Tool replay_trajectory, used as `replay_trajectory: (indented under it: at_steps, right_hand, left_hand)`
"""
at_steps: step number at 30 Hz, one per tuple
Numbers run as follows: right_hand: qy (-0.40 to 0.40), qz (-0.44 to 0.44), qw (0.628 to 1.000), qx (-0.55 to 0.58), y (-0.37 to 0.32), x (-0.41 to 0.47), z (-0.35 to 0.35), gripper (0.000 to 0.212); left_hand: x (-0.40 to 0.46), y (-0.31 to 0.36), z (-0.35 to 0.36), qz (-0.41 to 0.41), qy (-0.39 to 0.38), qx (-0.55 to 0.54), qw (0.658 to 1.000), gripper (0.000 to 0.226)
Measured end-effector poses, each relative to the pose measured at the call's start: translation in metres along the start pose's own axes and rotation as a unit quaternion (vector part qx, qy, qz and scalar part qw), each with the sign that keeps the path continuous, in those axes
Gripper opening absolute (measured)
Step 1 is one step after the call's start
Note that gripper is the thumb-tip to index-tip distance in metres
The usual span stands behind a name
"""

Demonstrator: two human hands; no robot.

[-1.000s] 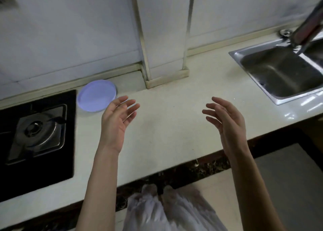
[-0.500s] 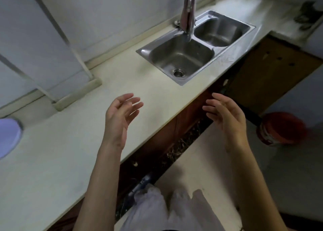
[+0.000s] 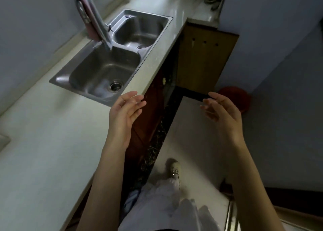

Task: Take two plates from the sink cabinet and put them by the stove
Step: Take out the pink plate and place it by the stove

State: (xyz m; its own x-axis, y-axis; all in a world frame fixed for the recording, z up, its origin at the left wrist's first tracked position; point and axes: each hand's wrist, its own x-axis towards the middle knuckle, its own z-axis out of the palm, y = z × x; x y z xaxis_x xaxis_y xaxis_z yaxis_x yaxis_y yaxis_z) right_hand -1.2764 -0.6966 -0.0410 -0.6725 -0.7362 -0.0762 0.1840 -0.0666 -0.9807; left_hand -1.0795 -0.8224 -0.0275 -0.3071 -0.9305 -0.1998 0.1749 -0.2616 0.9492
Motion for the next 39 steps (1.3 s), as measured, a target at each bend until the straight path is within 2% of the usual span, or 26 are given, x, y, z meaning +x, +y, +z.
replay_trajectory:
  at_steps: [14, 21, 32, 39]
  right_hand:
    - [0.024, 0.037, 0.999, -0.009, -0.02, 0.179, -0.08, 0.026]
    - [-0.044, 0.06, 0.996, -0.048, -0.025, 0.267, -0.103, 0.026]
    - [-0.094, 0.111, 0.988, -0.044, -0.007, 0.385, -0.088, 0.024]
    - [-0.096, 0.125, 0.987, -0.04, 0.019, 0.446, -0.055, 0.025]
  left_hand:
    - [0.134, -0.028, 0.158, -0.024, -0.026, 0.038, 0.999, 0.026]
    - [0.184, -0.046, 0.212, -0.025, 0.018, 0.019, 0.999, 0.027]
    - [0.27, -0.077, 0.227, -0.062, 0.083, 0.056, 0.993, 0.027]
    - [0.337, -0.084, 0.219, -0.073, 0.076, 0.065, 0.992, 0.026]
